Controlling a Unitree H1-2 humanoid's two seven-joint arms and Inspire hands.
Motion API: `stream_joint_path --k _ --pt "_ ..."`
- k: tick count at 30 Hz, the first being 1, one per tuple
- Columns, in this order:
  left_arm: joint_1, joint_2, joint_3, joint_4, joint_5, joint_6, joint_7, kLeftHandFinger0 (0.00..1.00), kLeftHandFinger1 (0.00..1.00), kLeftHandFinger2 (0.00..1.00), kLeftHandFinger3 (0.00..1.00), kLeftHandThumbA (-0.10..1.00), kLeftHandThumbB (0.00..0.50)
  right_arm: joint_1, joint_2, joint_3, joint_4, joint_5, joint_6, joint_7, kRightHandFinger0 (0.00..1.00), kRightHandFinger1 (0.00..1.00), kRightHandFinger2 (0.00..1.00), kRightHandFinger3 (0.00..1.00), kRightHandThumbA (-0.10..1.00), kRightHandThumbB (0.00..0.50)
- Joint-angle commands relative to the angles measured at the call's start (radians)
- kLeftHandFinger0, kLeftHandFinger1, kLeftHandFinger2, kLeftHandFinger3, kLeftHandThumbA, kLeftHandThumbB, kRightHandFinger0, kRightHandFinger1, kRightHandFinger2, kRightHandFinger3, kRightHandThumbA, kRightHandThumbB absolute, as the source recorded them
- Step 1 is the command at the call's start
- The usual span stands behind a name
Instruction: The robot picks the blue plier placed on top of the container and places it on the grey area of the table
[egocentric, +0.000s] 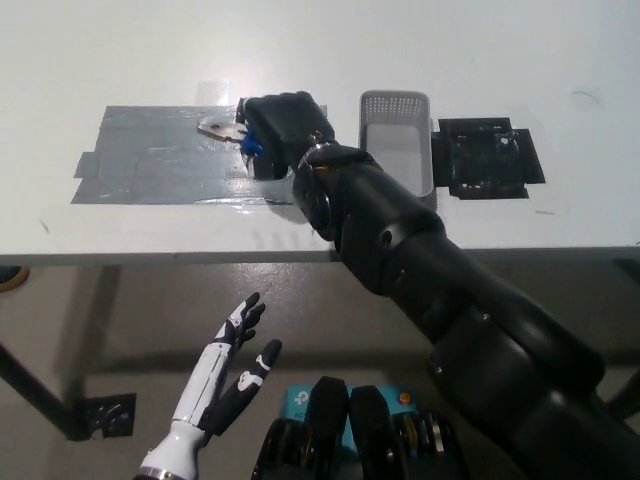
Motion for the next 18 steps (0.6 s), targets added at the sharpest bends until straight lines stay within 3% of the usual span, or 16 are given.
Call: stream_joint_path --k 1,5,8,12,15,18 --pt "-0.007 0.011 -0.014 -0.041 0.034 -0.011 -0.012 1.00 1.00 1.00 1.00 0.81 0.210 -0.041 -0.022 -0.014 -0.017 0.015 -0.030 -0.060 1.00 1.00 1.00 1.00 0.79 0.394" --pt "-0.020 0.011 -0.016 -0.035 0.042 -0.008 -0.013 1.00 1.00 1.00 1.00 0.81 0.218 -0.043 -0.046 -0.020 -0.032 0.014 -0.065 -0.112 1.00 1.00 1.00 1.00 0.82 0.362" --pt "-0.018 0.010 -0.014 -0.041 0.037 0.001 -0.018 1.00 1.00 1.00 1.00 0.81 0.231 -0.039 -0.054 -0.028 -0.042 0.014 -0.082 -0.183 1.00 1.00 1.00 1.00 0.85 0.366" --pt "-0.021 0.017 -0.015 -0.045 0.045 -0.001 -0.019 1.00 1.00 1.00 1.00 0.82 0.209 -0.051 -0.072 -0.057 -0.062 0.026 -0.108 -0.270 1.00 1.00 1.00 1.00 0.96 0.347" --pt "-0.030 0.020 -0.015 -0.039 0.042 -0.004 -0.022 1.00 1.00 1.00 1.00 0.80 0.201 -0.078 -0.094 -0.099 -0.077 0.051 -0.161 -0.352 1.00 1.00 1.00 1.00 0.93 0.339" --pt "-0.047 0.016 -0.013 -0.032 0.040 0.005 -0.021 1.00 1.00 1.00 1.00 0.81 0.225 -0.105 -0.130 -0.166 -0.133 0.094 -0.230 -0.351 1.00 1.00 1.00 1.00 0.92 0.310"
